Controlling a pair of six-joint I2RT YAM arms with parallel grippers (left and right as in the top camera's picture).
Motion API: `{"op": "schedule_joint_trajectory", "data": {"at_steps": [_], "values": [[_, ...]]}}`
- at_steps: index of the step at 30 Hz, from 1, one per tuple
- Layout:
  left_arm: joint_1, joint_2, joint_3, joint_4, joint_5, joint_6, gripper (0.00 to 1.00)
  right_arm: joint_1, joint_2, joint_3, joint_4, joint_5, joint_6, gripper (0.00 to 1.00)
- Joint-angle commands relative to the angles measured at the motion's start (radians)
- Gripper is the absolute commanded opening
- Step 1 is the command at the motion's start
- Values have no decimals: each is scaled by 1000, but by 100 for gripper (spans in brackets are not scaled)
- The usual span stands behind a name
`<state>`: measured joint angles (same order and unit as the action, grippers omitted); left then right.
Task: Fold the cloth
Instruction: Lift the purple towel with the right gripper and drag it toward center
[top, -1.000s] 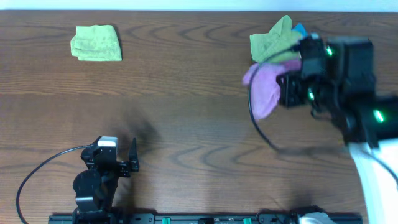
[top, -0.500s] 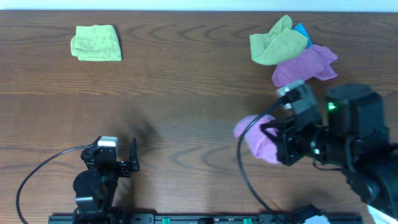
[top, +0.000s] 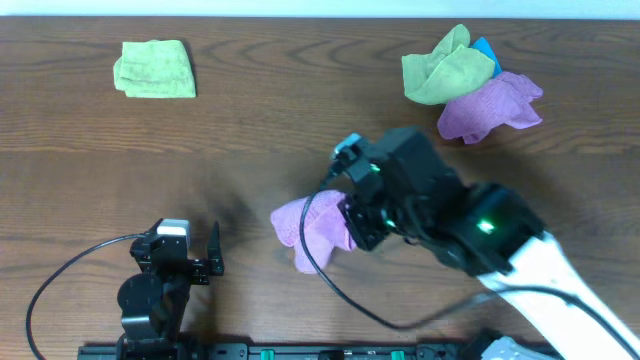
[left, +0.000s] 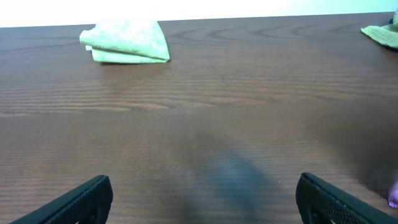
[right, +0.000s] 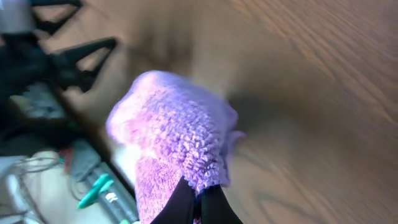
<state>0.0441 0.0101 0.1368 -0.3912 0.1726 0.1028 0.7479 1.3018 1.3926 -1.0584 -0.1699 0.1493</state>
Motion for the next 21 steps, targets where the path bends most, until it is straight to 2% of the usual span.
{"op": "schedule_joint_trajectory", "data": {"at_steps": [1, 7, 12, 13, 14, 15, 16, 18, 21], "values": [[-2, -6, -20, -7, -1, 9, 95, -18, 14, -40, 48, 53, 3, 2], [-2, -6, -20, -7, -3, 9, 95, -66, 111, -119, 236, 62, -53, 1], [-2, -6, -20, -7, 1, 9, 95, -163, 298, -145, 554, 250, -131, 1], [-2, -6, -20, -7, 1, 9, 95, -187, 345, -144, 644, 270, -150, 11], [-2, -6, -20, -7, 1, 9, 95, -213, 400, -143, 752, 309, -159, 45], [-2, -6, -20, -7, 1, 9, 95, -235, 450, -137, 848, 376, -159, 92], [-2, -6, -20, -7, 1, 9, 96, -252, 489, -122, 914, 444, -158, 99], [-2, -6, -20, -7, 1, 9, 95, -267, 515, -77, 922, 491, -159, 99], [-2, -6, -20, -7, 1, 9, 96, -269, 486, -11, 846, 491, -158, 99]]}}
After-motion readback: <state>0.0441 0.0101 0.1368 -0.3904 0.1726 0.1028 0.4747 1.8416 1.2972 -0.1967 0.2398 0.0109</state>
